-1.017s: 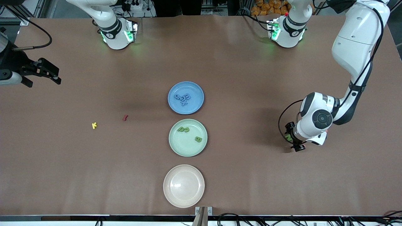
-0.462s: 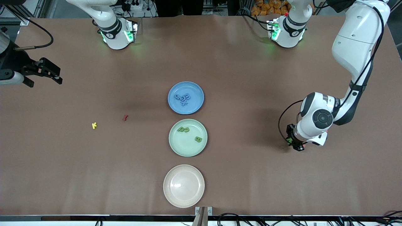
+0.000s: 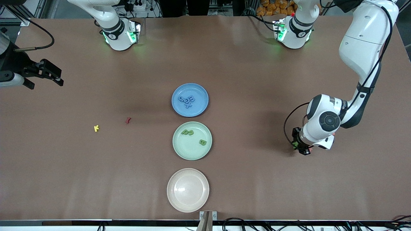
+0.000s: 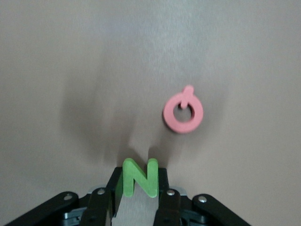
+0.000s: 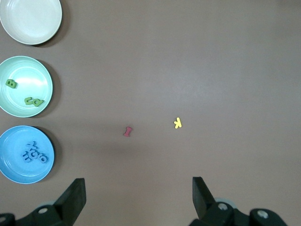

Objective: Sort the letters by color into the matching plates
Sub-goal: 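Carry the green N with the left gripper to the green plate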

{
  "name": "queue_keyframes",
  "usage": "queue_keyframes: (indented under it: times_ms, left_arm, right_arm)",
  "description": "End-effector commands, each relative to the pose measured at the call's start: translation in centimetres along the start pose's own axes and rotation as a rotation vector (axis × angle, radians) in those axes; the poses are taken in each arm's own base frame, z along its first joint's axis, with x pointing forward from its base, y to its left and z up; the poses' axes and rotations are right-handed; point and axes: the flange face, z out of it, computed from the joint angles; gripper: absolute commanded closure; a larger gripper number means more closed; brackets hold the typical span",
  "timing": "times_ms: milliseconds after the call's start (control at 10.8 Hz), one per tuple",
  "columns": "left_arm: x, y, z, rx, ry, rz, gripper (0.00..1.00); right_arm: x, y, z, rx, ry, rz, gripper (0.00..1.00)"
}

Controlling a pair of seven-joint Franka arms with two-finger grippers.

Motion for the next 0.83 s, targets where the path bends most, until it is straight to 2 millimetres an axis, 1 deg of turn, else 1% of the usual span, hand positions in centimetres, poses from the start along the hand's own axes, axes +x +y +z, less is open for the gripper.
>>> queue_keyframes:
  times_ms: [0, 92, 185, 277, 370, 462, 555, 647, 740]
  left_arm:
    - [-5.5, -2.2, -2.3, -0.041, -0.006, 0.101, 1.00]
    - [-8.9, -3.5, -2.9, -0.052, -0.018, 0.170, 1.00]
    - [-11.4, -4.0, -3.8, -0.075, -0.035, 0.202, 1.00]
    - [-14.3, -5.9, -4.3, -0.075, -0.047, 0.240, 1.00]
    - [-17.1, -8.1, -4.8, -0.081, -0.054, 0.289, 1.00]
    - [-21.3, -11.7, -5.5, -0.094, -0.062, 0.370, 1.00]
    - [-25.1, -14.3, -6.6, -0.120, -0.080, 0.426, 1.00]
    - [-27.7, -16.2, -7.1, -0.130, -0.099, 0.449, 1.00]
    - [-30.5, -18.1, -8.5, -0.152, -0.127, 0.478, 1.00]
  right_arm:
    - [0.4, 0.0, -0.3, -0.004, -0.005, -0.005, 0.00]
    - [0.4, 0.1, -0.3, -0.004, -0.005, -0.004, 0.00]
    - [0.4, 0.1, -0.3, -0.004, -0.005, -0.005, 0.00]
    - [0.4, 0.1, -0.3, -0.004, -0.005, -0.006, 0.00]
    - [0.4, 0.1, -0.3, -0.004, -0.005, -0.006, 0.00]
    - [0.3, 0.1, -0.3, -0.004, -0.006, -0.006, 0.00]
    - [0.4, 0.1, -0.2, -0.004, -0.008, -0.005, 0.00]
    - [0.4, 0.1, -0.2, -0.004, -0.008, -0.005, 0.00]
    - [0.3, 0.2, -0.3, -0.004, -0.006, -0.004, 0.00]
